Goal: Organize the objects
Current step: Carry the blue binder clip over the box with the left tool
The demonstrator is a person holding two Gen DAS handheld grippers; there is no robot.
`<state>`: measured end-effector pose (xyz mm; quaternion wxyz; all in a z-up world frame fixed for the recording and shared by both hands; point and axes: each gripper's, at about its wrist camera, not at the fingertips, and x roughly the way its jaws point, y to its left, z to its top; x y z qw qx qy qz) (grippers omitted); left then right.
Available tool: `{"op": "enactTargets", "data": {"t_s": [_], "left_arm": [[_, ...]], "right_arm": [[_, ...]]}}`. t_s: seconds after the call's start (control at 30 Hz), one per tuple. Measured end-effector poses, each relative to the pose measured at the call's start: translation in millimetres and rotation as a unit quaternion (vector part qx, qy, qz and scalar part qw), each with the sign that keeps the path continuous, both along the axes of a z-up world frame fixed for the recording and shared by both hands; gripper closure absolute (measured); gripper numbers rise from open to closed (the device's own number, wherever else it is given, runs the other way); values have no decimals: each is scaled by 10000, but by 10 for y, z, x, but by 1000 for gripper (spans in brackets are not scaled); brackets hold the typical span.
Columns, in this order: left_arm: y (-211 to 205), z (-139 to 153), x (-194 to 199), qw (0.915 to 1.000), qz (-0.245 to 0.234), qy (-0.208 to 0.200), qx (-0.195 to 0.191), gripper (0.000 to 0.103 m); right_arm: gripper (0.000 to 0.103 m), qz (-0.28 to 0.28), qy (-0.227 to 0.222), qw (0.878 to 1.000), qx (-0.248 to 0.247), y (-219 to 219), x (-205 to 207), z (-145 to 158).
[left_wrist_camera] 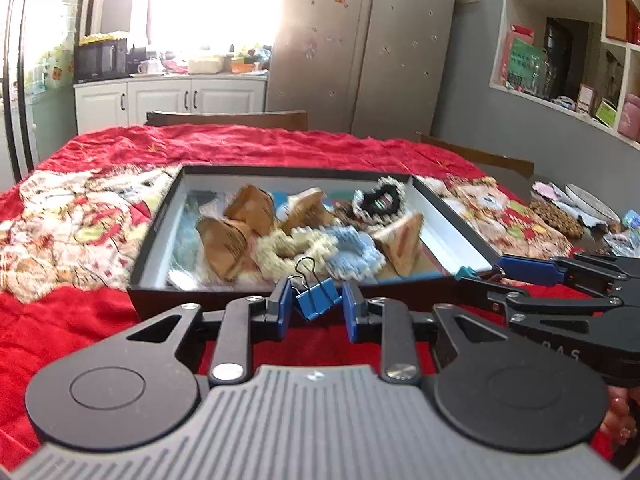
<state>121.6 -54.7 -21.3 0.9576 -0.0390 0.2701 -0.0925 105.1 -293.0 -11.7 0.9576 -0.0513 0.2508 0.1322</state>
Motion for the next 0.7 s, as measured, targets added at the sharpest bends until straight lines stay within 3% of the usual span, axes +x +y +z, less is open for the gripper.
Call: {"op": "enactTargets", "data": {"t_s": [0.43,0.7], "left_arm": [[86,96,574,9996,254,-108,108,73],[-50,1,900,9984,174,-105,523,73]], "right_arm": [[57,-93,-206,9997,-42,227,570,199],[57,-447,-56,9990,-21,259,1066,121]]}}
